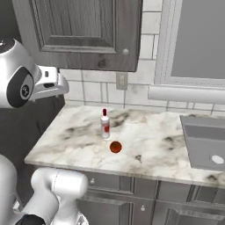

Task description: Place the beer and liquor on the top shelf of the fridge to keep them out of children's reach, and place the tomato on lower shelves for easy access.

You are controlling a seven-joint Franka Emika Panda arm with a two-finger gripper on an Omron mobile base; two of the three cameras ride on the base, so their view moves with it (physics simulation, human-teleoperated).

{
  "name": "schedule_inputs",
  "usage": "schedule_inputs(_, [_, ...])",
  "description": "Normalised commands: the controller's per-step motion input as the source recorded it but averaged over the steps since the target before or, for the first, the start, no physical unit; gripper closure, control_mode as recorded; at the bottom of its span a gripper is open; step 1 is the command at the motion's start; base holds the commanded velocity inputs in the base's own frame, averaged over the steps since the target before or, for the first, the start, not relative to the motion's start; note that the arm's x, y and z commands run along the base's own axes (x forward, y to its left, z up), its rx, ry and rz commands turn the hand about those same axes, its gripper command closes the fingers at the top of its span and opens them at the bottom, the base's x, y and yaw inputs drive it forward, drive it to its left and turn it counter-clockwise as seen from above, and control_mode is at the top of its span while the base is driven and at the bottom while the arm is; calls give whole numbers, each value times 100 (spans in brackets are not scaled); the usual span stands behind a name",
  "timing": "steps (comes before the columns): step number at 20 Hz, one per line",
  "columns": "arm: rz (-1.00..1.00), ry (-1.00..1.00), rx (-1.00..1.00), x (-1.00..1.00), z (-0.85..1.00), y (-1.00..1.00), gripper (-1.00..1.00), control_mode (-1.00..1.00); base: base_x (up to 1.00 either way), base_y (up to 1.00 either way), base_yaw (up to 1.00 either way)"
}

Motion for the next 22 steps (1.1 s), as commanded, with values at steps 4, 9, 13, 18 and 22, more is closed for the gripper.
schedule_inputs(4, [0, 0, 0, 0, 0, 0, -100, 100, 51, -50, 23])
schedule_inputs(9, [1, 0, 0, 0, -22, -24, -100, -100, 6, -34, 6])
schedule_inputs(13, [0, 0, 0, 0, -65, -58, -100, -100, 0, 0, 0])
schedule_inputs(18, [0, 0, 0, 0, -63, -49, -100, -100, 0, 0, 0])
schedule_inputs(22, [0, 0, 0, 0, -38, -13, -100, -100, 0, 0, 0])
